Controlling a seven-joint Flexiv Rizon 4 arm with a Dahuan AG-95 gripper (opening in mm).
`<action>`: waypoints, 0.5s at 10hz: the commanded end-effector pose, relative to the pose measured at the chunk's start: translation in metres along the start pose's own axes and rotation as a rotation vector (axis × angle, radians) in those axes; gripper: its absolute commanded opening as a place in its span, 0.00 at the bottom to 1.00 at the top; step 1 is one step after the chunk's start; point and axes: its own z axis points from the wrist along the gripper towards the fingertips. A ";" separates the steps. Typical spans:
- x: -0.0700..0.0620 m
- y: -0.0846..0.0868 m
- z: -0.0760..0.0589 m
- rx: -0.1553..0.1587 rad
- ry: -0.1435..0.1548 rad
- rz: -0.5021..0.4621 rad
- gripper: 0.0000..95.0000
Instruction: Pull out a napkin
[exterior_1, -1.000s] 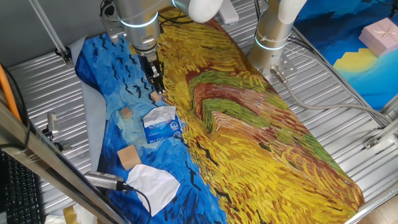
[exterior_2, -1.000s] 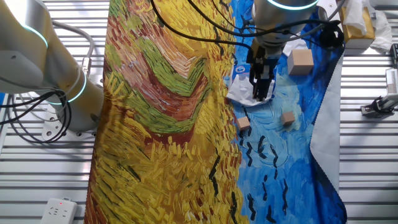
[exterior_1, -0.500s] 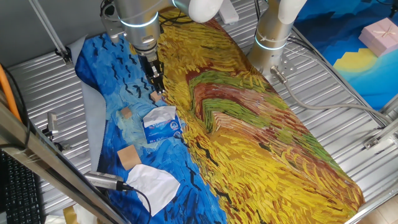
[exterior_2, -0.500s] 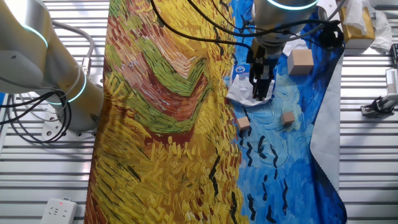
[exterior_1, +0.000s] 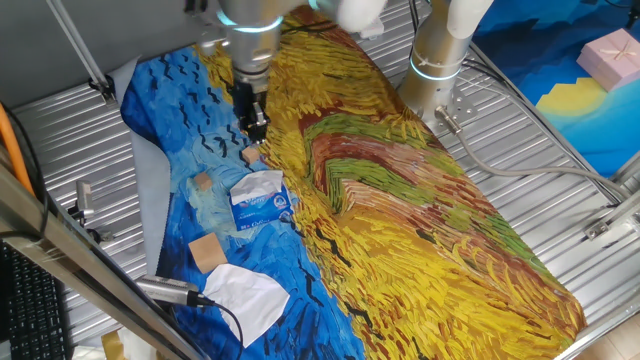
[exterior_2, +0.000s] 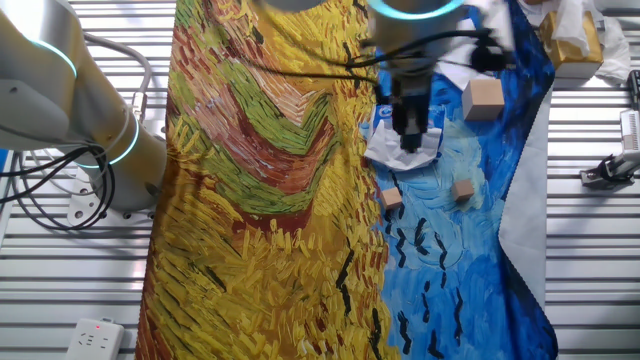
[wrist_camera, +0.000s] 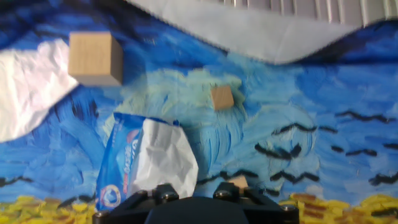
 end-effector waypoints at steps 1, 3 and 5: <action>-0.003 0.001 0.002 -0.002 -0.066 -0.006 0.00; -0.003 0.001 0.001 -0.002 -0.062 -0.007 0.00; -0.003 0.001 0.001 -0.003 -0.047 -0.016 0.00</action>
